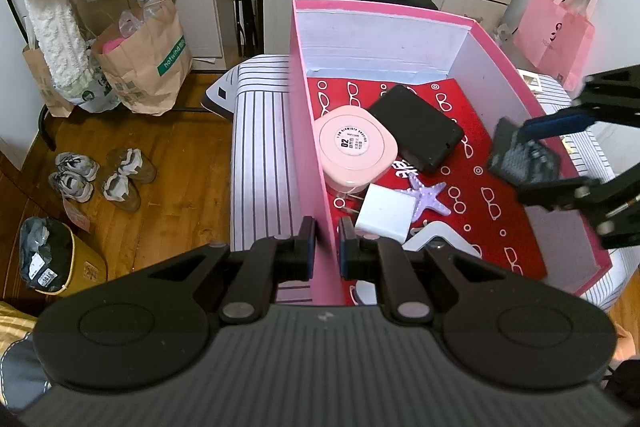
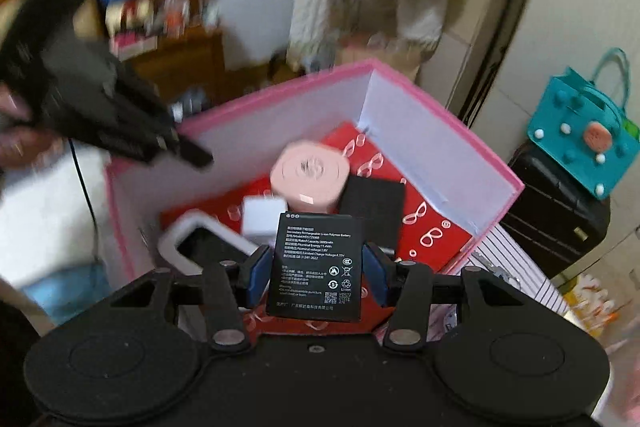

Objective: Organize rigid objects
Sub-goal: 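Carry the black phone battery into the pink box and release it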

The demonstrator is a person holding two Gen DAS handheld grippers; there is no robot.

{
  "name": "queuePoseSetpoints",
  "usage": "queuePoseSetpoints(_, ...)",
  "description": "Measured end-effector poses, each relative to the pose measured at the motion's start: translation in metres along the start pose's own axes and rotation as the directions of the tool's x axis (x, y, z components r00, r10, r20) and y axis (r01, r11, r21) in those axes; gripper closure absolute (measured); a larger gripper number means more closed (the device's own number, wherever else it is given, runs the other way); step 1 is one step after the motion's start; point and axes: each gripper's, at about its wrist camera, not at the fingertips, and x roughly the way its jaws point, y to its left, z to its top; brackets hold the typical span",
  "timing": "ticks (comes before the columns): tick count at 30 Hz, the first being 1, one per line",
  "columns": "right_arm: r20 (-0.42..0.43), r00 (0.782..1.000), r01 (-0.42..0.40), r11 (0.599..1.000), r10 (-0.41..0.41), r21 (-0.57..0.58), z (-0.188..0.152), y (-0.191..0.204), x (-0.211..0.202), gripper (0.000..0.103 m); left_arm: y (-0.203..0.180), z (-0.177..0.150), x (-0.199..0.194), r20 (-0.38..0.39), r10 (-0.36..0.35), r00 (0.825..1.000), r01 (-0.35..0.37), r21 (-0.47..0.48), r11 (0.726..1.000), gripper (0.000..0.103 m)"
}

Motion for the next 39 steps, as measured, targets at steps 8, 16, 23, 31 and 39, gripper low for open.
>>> queuePoseSetpoints(8, -0.121, 0.991, 0.029, 0.98, -0.053, -0.195, -0.011, 0.024, 0.024, 0.048, 0.001, -0.001, 0.0, 0.001, -0.01, 1.0, 0.01, 0.001, 1.0, 0.092)
queuePoseSetpoints(16, 0.065, 0.995, 0.069, 0.998, -0.069, 0.002, -0.024, 0.011, -0.019, 0.048, 0.001, -0.001, 0.0, 0.002, -0.02, 1.0, 0.02, 0.006, 1.0, 0.091)
queuePoseSetpoints(23, 0.263, 0.958, 0.059, 0.973, -0.118, 0.221, -0.072, -0.013, -0.069, 0.041, 0.003, -0.002, -0.002, 0.008, -0.034, 0.999, 0.034, 0.004, 0.999, 0.091)
queuePoseSetpoints(31, 0.275, 0.934, 0.094, 0.899, -0.229, 0.428, -0.143, -0.023, -0.083, 0.04, 0.005, -0.002, -0.001, 0.011, -0.046, 0.999, 0.046, 0.003, 0.999, 0.09)
queuePoseSetpoints(39, 0.328, 0.905, 0.04, 0.822, -0.271, 0.568, -0.207, -0.003, -0.056, 0.041, 0.004, -0.003, -0.001, 0.015, -0.045, 0.999, 0.044, 0.017, 0.999, 0.09)
